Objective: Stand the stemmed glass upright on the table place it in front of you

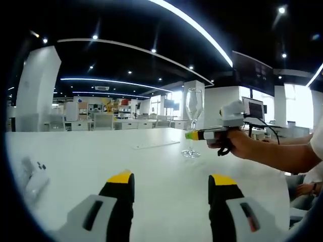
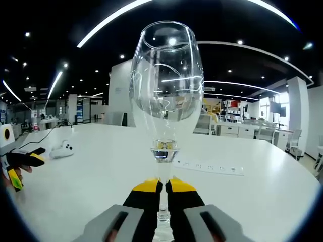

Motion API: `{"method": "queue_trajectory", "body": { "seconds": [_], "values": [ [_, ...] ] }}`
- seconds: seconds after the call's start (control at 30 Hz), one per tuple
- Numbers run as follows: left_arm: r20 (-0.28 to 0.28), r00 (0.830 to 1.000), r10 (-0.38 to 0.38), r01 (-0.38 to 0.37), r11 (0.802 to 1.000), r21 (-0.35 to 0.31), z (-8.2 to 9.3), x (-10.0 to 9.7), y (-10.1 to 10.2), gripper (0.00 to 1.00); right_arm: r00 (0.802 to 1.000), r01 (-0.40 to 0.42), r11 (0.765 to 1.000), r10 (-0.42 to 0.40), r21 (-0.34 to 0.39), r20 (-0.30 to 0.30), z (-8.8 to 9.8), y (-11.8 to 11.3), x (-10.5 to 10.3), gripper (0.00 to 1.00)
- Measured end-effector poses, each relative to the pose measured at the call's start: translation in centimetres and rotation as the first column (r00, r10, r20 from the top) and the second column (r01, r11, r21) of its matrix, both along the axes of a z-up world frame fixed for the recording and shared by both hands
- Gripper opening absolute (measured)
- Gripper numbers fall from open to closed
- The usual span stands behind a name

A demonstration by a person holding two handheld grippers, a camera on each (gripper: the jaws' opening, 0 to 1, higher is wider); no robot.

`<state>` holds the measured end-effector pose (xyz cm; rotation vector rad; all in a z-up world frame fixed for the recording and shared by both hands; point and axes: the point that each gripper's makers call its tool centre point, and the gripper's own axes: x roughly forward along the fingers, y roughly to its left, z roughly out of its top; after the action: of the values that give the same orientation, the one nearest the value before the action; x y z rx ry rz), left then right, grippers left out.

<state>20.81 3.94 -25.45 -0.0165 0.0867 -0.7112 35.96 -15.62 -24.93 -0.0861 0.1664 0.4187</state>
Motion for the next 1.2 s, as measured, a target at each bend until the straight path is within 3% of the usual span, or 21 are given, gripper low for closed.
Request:
{"method": "queue_trajectory", "body": {
  "seconds": [1.2],
  "values": [
    [-0.006, 1.000, 0.029, -0.029, 1.000, 0.011, -0.3, 0.7, 0.6, 0.59, 1.000, -0.027, 0.999, 0.027, 0.017, -0.003, -0.2, 2.4, 3.9, 0.09]
  ]
}}
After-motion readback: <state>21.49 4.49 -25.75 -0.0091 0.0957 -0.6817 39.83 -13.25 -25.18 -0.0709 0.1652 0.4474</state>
